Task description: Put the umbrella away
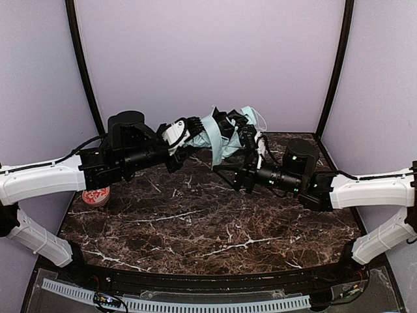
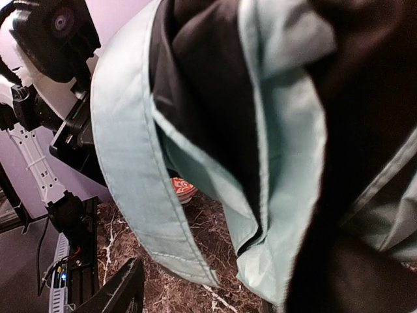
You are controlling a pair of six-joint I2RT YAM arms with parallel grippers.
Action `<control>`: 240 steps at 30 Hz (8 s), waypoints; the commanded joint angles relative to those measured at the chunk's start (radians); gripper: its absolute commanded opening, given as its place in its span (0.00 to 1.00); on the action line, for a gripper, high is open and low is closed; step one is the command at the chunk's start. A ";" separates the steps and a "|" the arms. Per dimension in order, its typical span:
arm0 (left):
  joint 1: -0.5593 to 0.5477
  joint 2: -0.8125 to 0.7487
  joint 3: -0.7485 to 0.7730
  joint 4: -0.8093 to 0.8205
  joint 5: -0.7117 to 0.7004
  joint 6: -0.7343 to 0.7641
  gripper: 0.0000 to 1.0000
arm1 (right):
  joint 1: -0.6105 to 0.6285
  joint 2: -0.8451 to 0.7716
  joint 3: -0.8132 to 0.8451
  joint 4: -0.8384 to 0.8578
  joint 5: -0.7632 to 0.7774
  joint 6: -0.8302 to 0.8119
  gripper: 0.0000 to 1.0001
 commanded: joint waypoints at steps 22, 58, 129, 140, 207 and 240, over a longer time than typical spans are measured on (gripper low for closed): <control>0.000 0.013 0.082 0.082 -0.061 -0.034 0.00 | -0.009 0.026 0.046 0.059 -0.206 0.095 0.00; 0.036 0.029 0.200 0.064 0.252 -0.141 0.00 | 0.018 -0.175 0.278 -0.236 -0.064 0.132 0.78; 0.051 0.122 0.324 0.218 0.201 -0.177 0.00 | 0.102 -0.108 0.112 0.131 0.196 0.169 0.70; 0.049 0.124 0.318 0.217 0.197 -0.176 0.00 | 0.072 -0.018 0.195 0.183 0.077 0.182 0.40; 0.019 -0.023 -0.017 -0.748 0.619 0.500 0.00 | 0.020 -0.061 0.289 -0.377 -0.061 -0.589 0.00; -0.014 0.118 -0.259 -0.295 0.710 0.299 0.00 | 0.112 -0.164 0.010 -0.065 0.075 -0.569 0.00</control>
